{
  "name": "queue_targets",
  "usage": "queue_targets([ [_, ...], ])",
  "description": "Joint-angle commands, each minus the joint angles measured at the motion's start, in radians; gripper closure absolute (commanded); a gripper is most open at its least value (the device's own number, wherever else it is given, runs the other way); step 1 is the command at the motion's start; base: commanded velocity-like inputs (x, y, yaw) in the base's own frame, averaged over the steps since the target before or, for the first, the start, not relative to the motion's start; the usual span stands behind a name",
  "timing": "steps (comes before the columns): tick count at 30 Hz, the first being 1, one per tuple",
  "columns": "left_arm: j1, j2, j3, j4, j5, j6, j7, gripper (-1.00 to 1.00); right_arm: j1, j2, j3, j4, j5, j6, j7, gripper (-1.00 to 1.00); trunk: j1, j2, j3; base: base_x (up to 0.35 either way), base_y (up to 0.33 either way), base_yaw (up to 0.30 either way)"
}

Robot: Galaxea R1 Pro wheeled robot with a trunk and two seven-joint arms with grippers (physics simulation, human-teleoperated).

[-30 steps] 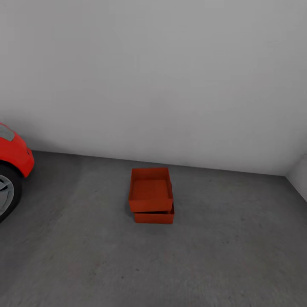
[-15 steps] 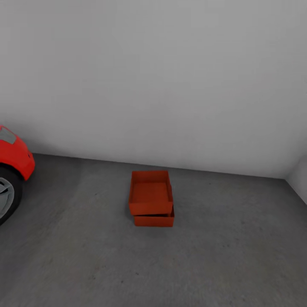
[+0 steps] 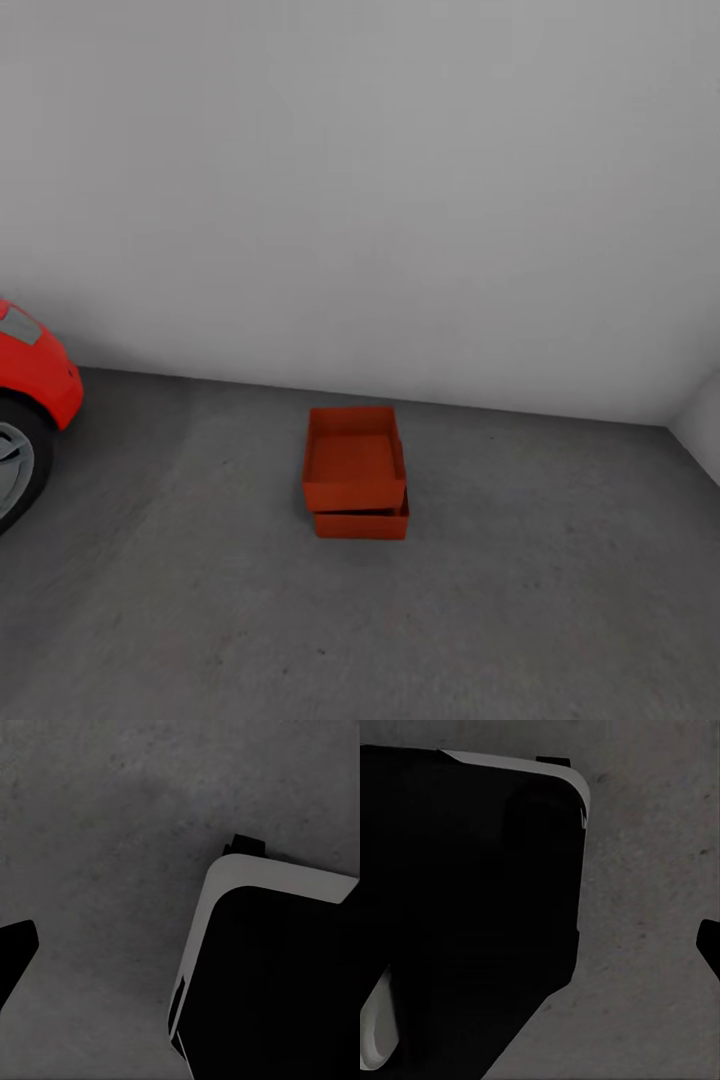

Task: Move the two storage containers from the living room to the garage. In the garage, place one container on the floor and stack the other container on top of it (either order is fine).

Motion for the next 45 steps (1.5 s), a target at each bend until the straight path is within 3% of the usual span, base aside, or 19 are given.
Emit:
queue_targets([
  [1,0.000,0.000,-0.009,0.001,0.009,-0.003,0.002,-1.00,-0.001,0.000,0.003,0.003,0.003,-0.006,-0.003,-1.00,0.000,-0.001,0.001,0.000,0.000,0.000],
  [45,-0.001,-0.001,-0.009,0.001,0.009,-0.003,0.002,-1.00,0.000,0.000,0.004,0.003,0.004,-0.007,-0.003,-1.00,0.000,-0.001,0.072,0.000,0.000,0.000],
])
